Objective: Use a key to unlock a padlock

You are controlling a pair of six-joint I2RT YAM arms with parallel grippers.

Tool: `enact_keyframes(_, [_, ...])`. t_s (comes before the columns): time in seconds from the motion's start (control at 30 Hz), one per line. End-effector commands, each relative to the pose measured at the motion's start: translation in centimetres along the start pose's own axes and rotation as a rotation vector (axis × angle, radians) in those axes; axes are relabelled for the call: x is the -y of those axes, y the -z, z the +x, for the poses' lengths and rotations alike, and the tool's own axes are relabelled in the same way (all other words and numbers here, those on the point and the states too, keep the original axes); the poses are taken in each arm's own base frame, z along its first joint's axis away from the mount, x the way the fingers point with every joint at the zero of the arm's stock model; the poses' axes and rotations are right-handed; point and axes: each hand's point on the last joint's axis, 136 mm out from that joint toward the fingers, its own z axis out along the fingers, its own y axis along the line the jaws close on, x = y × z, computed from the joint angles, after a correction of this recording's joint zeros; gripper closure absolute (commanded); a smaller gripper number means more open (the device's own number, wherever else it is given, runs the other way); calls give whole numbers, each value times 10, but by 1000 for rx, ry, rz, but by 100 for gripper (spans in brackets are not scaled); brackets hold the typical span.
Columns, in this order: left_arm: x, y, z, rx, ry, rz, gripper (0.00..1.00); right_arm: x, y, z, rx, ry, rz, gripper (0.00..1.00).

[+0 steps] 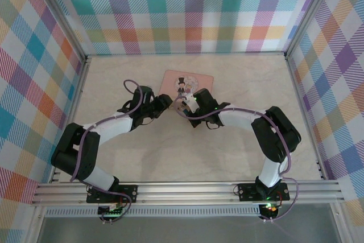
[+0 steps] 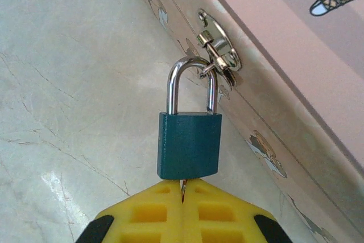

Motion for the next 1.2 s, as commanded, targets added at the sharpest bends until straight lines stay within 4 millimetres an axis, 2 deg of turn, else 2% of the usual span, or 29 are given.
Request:
enact_keyframes(0.0, [-6, 5, -13, 28, -9, -38, 44, -15, -7, 12, -54, 25, -52, 100])
enact_keyframes(0.13, [-1, -1, -8, -4, 6, -11, 45, -16, -8, 9, -47, 23, -35, 100])
enact_keyframes(0.2, [0, -7, 2, -31, 9, 10, 45, -21, -4, 2, -27, -27, -61, 100])
enact_keyframes(0.3, [13, -16, 22, -84, -19, 72, 46, -25, 2, -6, 8, -72, -75, 100])
enact_keyframes(0.47, [22, -34, 50, -153, -43, 98, 46, -26, 2, -3, 9, -92, -79, 100])
enact_keyframes(0.63, [24, -53, 68, -196, -52, 94, 46, -27, 4, -5, 22, -104, -83, 100])
enact_keyframes(0.87, [21, -67, 74, -207, -40, 90, 59, -31, 8, -9, 43, -114, -102, 100])
enact_keyframes(1.03, [20, -73, 75, -215, -31, 98, 77, -33, 11, -11, 54, -128, -116, 100])
enact_keyframes(1.17, [15, -74, 76, -216, -25, 81, 76, -31, 11, -9, 53, -123, -101, 100])
